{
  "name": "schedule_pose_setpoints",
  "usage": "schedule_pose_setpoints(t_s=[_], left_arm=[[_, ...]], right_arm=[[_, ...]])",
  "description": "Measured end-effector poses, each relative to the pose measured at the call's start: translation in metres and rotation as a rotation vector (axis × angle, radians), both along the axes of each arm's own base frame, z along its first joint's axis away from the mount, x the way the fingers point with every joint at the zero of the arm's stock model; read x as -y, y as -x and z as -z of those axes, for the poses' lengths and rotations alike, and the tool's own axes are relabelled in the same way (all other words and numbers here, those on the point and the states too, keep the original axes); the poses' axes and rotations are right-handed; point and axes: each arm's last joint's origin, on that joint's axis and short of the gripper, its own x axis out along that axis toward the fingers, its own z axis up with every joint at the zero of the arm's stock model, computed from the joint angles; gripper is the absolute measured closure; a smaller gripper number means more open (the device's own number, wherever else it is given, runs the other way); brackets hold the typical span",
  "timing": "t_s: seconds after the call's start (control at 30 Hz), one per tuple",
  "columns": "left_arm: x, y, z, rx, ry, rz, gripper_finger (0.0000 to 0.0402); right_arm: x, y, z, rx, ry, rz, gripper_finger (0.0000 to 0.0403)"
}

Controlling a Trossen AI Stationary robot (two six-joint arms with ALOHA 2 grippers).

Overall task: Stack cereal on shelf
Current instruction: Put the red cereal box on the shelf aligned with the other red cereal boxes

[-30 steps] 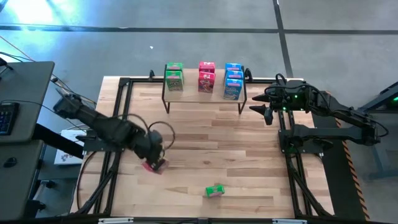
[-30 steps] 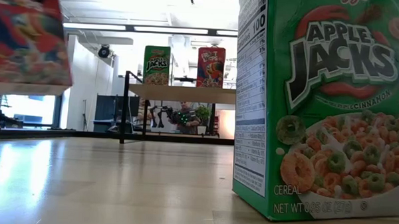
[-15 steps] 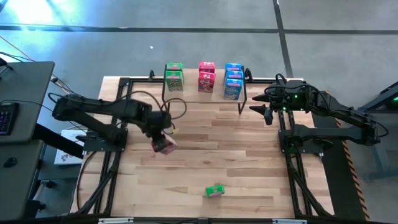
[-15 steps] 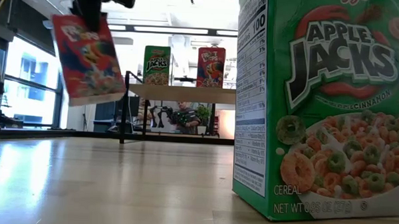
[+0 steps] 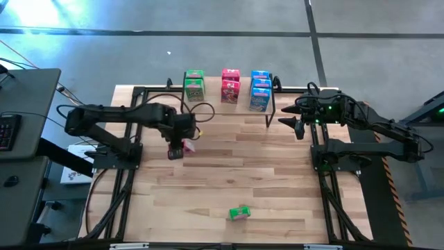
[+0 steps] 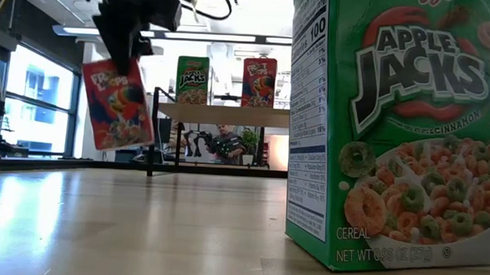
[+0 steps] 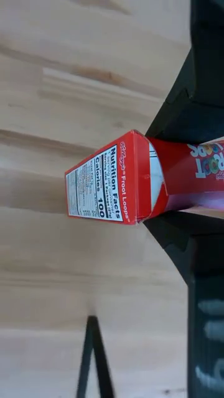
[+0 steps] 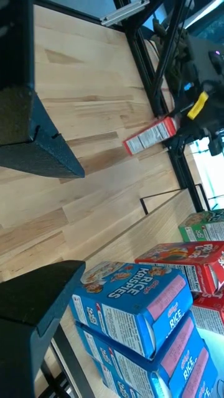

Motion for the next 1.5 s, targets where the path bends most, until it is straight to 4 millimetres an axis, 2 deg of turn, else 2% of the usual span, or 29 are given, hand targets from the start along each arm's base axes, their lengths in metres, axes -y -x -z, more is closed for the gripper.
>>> schedule_pose_setpoints(t_s=[0.17,0.57,0.77,0.9,1.1,1.5], left_arm=[[-0.007,-0.005,0.004,0.006,-0.011,0.059,0.0259],[-0.008,-0.007,0.004,0.021,-0.073,0.243,0.0259],[-0.008,-0.009,0.003,0.036,-0.085,0.258,0.0259],[-0.008,-0.011,-0.006,0.065,-0.089,0.259,0.0259],[-0.012,-0.030,-0.013,0.037,-0.118,0.256,0.0258],[-0.019,-0.081,-0.013,-0.083,-0.121,0.360,0.0258]], right_arm=[[0.000,0.000,0.000,0.000,0.000,0.000,0.0182],[0.000,0.000,0.000,0.000,0.000,-0.001,0.0182],[0.000,0.000,0.000,0.000,0.000,0.000,0.0182],[0.000,0.000,0.000,0.000,0.000,0.000,0.0182],[0.000,0.000,0.000,0.000,0.000,0.000,0.0182],[0.000,0.000,0.000,0.000,0.000,0.000,0.0182]])
